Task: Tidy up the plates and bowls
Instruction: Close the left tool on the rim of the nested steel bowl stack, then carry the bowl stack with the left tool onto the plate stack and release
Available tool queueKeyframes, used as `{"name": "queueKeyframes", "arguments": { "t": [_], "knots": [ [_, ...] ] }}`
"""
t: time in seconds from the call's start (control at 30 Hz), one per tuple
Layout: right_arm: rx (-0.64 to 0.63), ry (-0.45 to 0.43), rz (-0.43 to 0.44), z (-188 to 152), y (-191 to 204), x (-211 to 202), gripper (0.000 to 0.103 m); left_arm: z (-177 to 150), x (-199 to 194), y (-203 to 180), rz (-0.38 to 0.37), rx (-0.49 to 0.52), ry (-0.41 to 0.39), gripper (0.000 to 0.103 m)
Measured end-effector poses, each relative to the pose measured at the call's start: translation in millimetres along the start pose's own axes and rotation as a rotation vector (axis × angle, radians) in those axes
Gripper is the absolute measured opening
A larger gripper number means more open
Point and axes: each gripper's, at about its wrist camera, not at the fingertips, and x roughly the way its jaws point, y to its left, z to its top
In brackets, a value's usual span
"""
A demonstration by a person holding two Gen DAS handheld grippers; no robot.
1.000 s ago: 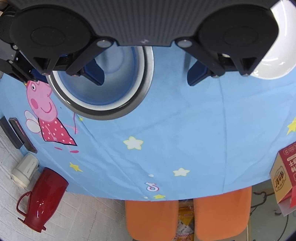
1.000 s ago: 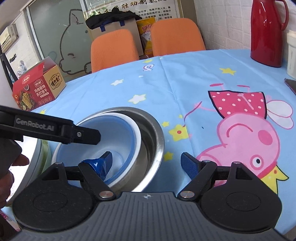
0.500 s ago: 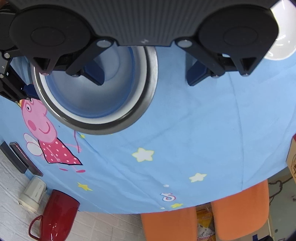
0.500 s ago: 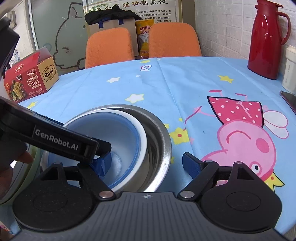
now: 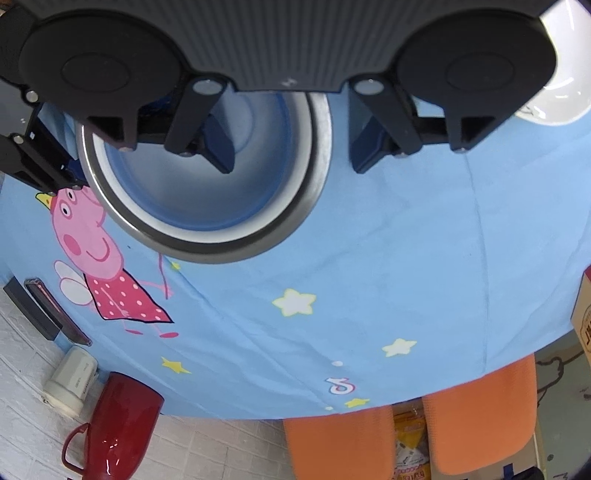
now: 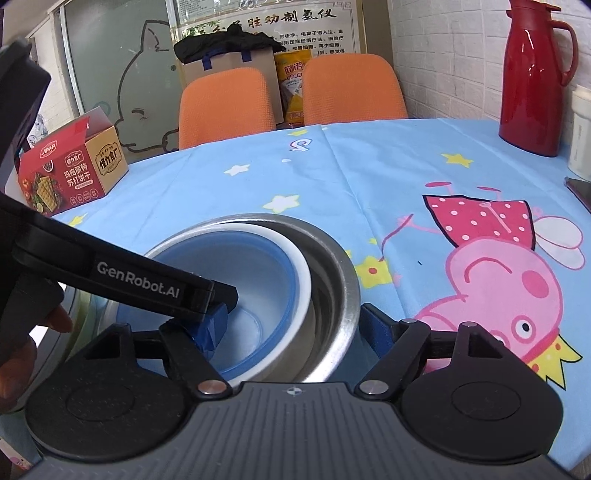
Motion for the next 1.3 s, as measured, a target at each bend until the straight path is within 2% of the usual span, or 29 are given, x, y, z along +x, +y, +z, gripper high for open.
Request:
{"name": "queueKeyframes", "arguments": {
  "t": [0.07, 0.2, 0.37, 0.4, 0.47, 0.63, 0.73, 0.87, 1.07, 1.2, 1.3],
  "knots": [
    [0.004, 0.006, -0.004, 1, 1, 0, 0.062, 1, -2, -5, -0.015, 0.000, 0.005, 0.045],
    [-0.014, 0.028, -0.013, 6, 8, -1, 0.058, 7, 0, -15, 0.042, 0.030, 0.009, 0.046],
    [0.000, 0.034, 0.005, 13, 4, -5, 0.058, 16, -2, -13, 0.005, -0.010, 0.000, 0.046],
    [-0.003, 0.027, -0.002, 15, 4, -7, 0.058, 18, -4, -14, 0.007, -0.007, -0.011, 0.046],
    [-0.016, 0.007, -0.014, 18, 6, -10, 0.060, 23, -10, -18, -0.005, 0.003, -0.033, 0.052],
    [-0.025, -0.041, -0.019, 35, 10, -18, 0.062, 36, -28, -15, -0.012, -0.005, -0.080, 0.054],
    [-0.032, -0.063, 0.000, 44, 15, -23, 0.062, 42, -42, -6, -0.007, -0.031, -0.095, 0.054],
    [-0.068, -0.110, 0.051, 59, 37, -32, 0.063, 42, -76, 16, 0.038, -0.056, -0.144, 0.054],
    [-0.125, -0.147, 0.192, 65, 87, -34, 0.063, 9, -123, 58, 0.177, -0.113, -0.167, 0.054],
    [-0.153, -0.093, 0.289, 53, 119, -29, 0.063, -30, -135, 89, 0.235, -0.183, -0.124, 0.054],
    [-0.176, -0.035, 0.339, 40, 137, -28, 0.063, -58, -135, 106, 0.241, -0.232, -0.092, 0.054]
  ]
}}
